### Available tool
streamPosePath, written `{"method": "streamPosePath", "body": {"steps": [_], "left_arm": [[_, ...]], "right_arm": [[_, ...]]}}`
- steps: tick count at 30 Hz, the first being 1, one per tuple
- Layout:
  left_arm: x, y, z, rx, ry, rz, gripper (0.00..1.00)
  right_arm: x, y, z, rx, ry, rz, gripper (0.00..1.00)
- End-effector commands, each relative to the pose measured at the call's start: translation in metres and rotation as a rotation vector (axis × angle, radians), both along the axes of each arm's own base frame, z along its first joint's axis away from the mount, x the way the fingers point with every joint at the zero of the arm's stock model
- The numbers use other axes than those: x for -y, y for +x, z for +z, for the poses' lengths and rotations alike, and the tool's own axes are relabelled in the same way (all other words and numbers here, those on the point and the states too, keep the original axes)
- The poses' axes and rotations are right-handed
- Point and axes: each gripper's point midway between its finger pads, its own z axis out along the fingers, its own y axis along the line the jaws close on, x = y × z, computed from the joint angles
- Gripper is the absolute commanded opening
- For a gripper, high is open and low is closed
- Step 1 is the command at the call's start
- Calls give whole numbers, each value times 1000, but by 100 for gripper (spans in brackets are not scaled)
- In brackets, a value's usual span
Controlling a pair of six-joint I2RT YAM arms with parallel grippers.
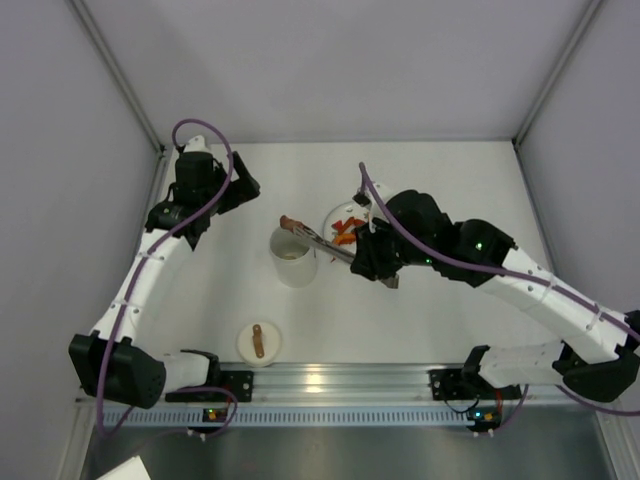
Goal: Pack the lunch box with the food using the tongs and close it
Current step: Place the fake food in the packing box.
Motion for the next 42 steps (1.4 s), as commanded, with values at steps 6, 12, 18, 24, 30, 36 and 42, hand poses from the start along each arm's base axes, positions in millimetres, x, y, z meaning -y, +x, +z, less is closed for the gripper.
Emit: {"method": "streamPosePath", "body": {"steps": [6, 12, 18, 24, 30, 36, 42], "left_arm": [[3, 1, 5, 13, -7, -5, 99], [3, 1, 7, 17, -10, -6, 99], [3, 1, 7, 14, -8, -7, 99], [3, 1, 6, 14, -8, -8, 99], [4, 2, 6, 12, -10, -9, 99], [3, 1, 6, 14, -9, -9, 99], [4, 1, 4, 8, -12, -11, 99]], "right_arm": [[-4, -7, -5, -8, -24, 8, 12], [-2, -2, -8, 7, -39, -18, 25], [-6, -1, -7, 5, -38, -10, 34], [-4, 3, -8, 17, -55, -30, 39], [22, 31, 1, 96, -113, -213, 42], [68, 77, -19, 91, -150, -458, 43], [95, 110, -61, 59, -229, -617, 43]]}}
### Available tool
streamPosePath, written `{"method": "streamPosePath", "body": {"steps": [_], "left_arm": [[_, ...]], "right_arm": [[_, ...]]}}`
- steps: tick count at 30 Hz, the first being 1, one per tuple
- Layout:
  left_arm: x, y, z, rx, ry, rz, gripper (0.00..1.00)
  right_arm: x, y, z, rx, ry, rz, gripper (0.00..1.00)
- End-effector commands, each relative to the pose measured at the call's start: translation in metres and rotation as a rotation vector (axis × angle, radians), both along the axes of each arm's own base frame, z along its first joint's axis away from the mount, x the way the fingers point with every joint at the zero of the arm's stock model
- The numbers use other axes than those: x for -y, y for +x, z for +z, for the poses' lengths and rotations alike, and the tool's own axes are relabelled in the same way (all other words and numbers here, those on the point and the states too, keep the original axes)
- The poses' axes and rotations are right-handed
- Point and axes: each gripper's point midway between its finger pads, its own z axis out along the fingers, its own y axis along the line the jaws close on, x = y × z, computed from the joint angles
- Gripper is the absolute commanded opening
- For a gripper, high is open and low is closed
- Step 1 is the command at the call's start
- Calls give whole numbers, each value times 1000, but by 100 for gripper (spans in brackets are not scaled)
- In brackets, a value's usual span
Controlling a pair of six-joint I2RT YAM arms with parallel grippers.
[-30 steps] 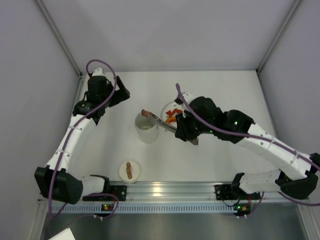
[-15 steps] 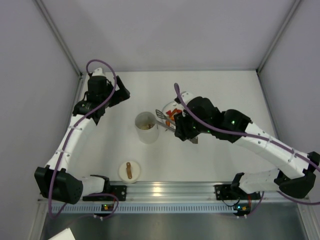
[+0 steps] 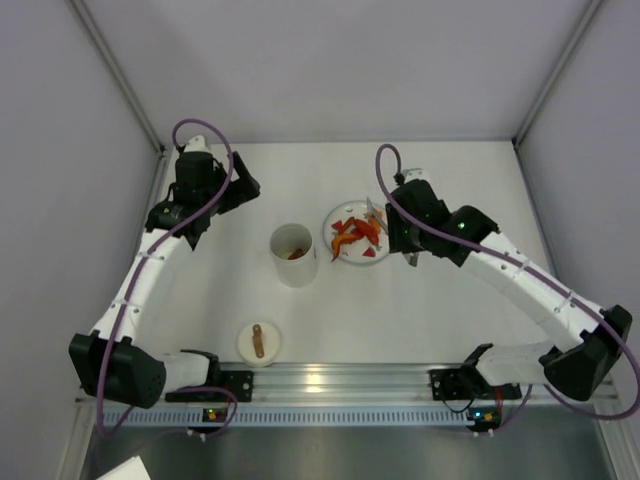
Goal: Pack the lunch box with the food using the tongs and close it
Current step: Place the fake food in the packing box, then pick up the fake food from the plate.
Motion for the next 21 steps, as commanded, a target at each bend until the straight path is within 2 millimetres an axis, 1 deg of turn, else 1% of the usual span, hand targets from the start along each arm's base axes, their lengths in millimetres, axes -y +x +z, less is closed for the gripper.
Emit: {"method": "streamPosePath", "body": {"steps": [1, 2, 4, 5, 6, 7, 13, 14, 17, 19, 21], "left_arm": [[4, 1, 6, 17, -12, -8, 99], [4, 1, 6, 16, -11, -9, 99], [3, 1, 5, 15, -10, -9, 99], [4, 1, 5, 13, -12, -9, 99], [4, 2, 4, 13, -13, -11, 99], [4, 1, 4, 11, -13, -12, 99], [2, 1, 6, 20, -5, -7, 99], [3, 1, 6, 17, -5, -9, 99], [3, 1, 6, 18, -6, -10, 99], [3, 1, 5, 15, -6, -10, 99], [3, 1, 4, 14, -5, -10, 99]], "right_arm": [[7, 27, -11, 39, 3, -109, 42], [6, 31, -18, 28, -2, -114, 42], [5, 38, -24, 22, -1, -127, 42], [1, 43, -31, 9, -5, -127, 42], [0, 46, -32, 10, -6, -131, 41], [-2, 50, -38, -2, -14, -133, 41], [-7, 67, -50, -14, -21, -144, 41], [-9, 68, -55, -25, -25, -142, 41], [-11, 72, -62, -37, -34, -144, 41], [-12, 75, -63, -34, -31, -144, 41], [-14, 76, -68, -43, -30, -141, 41]]}}
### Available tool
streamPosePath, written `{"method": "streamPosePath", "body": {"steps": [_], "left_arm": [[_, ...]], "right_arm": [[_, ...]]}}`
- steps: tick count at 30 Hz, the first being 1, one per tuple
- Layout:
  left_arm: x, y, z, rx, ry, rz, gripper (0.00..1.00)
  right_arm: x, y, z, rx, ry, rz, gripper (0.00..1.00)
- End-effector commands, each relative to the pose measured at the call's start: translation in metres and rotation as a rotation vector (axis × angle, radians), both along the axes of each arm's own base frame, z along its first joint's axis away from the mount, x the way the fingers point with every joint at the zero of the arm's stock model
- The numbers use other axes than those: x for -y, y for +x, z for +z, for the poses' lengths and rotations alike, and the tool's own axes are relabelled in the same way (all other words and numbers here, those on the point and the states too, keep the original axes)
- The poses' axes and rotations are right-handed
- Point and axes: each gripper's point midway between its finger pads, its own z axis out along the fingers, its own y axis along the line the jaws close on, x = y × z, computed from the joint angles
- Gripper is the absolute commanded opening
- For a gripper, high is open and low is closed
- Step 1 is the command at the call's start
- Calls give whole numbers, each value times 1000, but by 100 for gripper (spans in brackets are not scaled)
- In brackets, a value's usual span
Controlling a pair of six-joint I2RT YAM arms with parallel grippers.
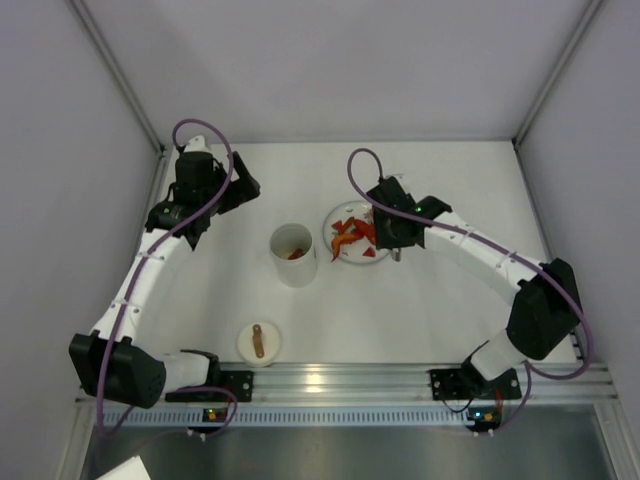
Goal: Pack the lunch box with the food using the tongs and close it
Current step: Pick up the fake food from the plate.
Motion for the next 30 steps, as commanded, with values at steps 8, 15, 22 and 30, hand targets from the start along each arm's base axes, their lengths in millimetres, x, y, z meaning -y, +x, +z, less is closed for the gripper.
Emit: {"method": "streamPosePath", "body": {"steps": [8, 15, 22, 30], "left_arm": [[2, 1, 4, 12, -3, -5, 99], [3, 2, 3, 10, -4, -8, 99], [4, 2, 4, 11, -8, -11, 99], [5, 2, 3, 10, -13, -14, 99]], "right_arm": [[-20, 28, 8, 73, 79, -7, 40], [-16, 28, 15, 81, 76, -10, 15], [-3, 27, 60, 175, 83, -34, 6], [-14, 9, 112, 228, 184, 67, 6]]}}
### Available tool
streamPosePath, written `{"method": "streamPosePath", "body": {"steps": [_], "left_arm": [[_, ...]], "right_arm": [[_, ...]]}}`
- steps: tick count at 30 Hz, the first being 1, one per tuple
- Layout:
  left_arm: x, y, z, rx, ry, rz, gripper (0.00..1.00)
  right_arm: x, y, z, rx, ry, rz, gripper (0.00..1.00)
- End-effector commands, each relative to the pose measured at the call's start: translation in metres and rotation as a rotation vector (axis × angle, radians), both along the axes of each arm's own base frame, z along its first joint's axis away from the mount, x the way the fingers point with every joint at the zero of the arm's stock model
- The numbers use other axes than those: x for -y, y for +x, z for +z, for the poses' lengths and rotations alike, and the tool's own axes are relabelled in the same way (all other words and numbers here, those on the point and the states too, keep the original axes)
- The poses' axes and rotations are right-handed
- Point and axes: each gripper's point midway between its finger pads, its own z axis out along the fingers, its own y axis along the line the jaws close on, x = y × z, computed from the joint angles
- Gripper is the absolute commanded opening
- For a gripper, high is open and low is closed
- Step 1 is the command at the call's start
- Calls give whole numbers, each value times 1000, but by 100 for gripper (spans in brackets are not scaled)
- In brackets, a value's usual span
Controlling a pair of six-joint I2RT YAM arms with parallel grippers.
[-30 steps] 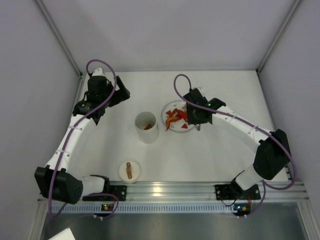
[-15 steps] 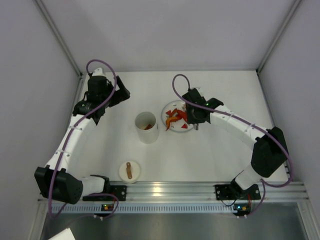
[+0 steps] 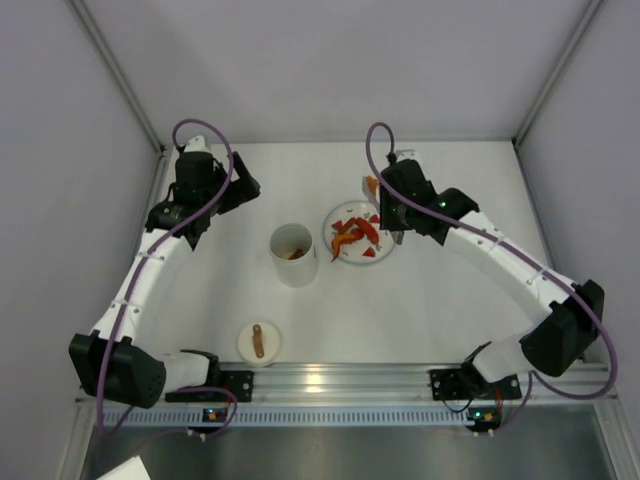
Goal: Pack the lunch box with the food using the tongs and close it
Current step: Pick up the fake food from the plate.
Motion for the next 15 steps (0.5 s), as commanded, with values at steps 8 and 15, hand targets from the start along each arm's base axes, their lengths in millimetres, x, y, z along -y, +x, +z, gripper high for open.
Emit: {"method": "streamPosePath", "body": {"steps": [8, 15], "left_arm": [[5, 3, 3, 9, -12, -13, 99], [6, 3, 2, 5, -16, -15, 99]], "right_arm": [[-50, -56, 91, 104, 194, 284, 7], [-97, -112, 98, 60, 262, 522, 9]]}}
